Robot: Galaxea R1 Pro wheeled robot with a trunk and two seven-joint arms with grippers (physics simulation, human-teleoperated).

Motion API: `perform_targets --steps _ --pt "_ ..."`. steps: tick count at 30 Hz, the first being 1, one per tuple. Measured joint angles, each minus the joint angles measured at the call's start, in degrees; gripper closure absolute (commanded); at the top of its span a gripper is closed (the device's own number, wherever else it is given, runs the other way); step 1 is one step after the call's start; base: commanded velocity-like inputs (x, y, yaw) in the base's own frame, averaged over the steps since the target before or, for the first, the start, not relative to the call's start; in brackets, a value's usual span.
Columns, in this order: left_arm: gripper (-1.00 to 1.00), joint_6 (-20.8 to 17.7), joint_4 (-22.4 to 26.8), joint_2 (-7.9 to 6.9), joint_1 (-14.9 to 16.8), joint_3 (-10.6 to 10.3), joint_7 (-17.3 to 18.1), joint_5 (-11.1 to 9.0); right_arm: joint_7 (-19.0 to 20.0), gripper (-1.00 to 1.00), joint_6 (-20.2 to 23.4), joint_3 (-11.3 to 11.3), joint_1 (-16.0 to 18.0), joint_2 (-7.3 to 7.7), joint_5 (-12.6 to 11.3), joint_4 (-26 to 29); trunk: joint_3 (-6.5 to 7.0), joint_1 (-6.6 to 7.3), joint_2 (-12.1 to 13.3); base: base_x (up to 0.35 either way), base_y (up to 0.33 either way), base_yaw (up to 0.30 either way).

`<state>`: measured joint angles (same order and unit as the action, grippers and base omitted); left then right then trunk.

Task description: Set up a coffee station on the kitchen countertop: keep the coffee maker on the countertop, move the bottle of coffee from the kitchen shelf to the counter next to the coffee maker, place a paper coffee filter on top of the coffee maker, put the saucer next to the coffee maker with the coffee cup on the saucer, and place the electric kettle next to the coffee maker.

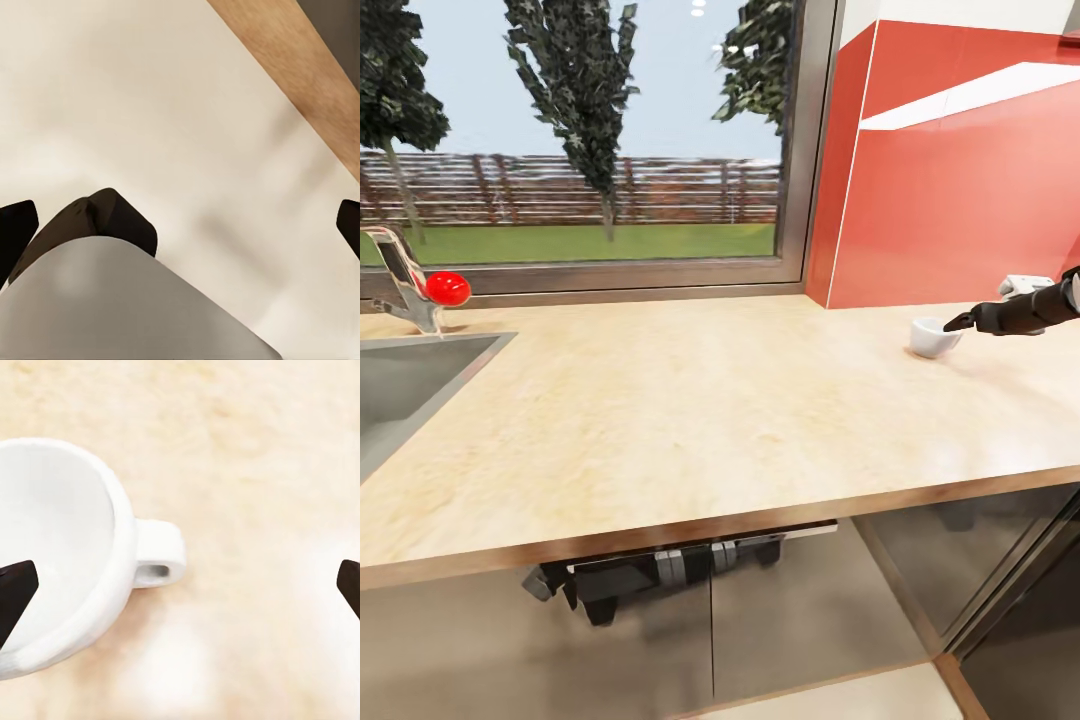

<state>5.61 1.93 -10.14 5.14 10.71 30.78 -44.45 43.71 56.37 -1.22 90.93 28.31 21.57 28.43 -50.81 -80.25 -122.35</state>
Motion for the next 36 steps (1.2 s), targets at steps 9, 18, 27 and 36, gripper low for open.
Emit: perform_targets --steps 9,18,27,36 --pt "-1.0 0.0 0.0 -0.01 0.0 0.0 0.0 0.0 0.0 -1.0 0.0 0.0 0.0 0.0 0.0 0.0 0.0 0.0 0.0 0.023 0.0 0.0" --pt "-1.0 0.0 0.0 -0.01 0.0 0.0 -0.1 0.0 0.0 -1.0 0.0 0.0 0.0 0.0 0.0 0.0 0.0 0.01 0.0 0.04 0.0 0.0" --pt "-1.0 0.0 0.0 0.0 0.0 0.0 0.0 0.0 0.0 -1.0 0.0 0.0 0.0 0.0 0.0 0.0 0.0 0.0 0.0 0.013 0.0 0.0" --pt "-1.0 0.0 0.0 -0.02 0.0 0.0 0.0 0.0 0.0 -1.0 0.0 0.0 0.0 0.0 0.0 0.0 -0.54 -0.66 -1.2 0.0 0.0 0.0"
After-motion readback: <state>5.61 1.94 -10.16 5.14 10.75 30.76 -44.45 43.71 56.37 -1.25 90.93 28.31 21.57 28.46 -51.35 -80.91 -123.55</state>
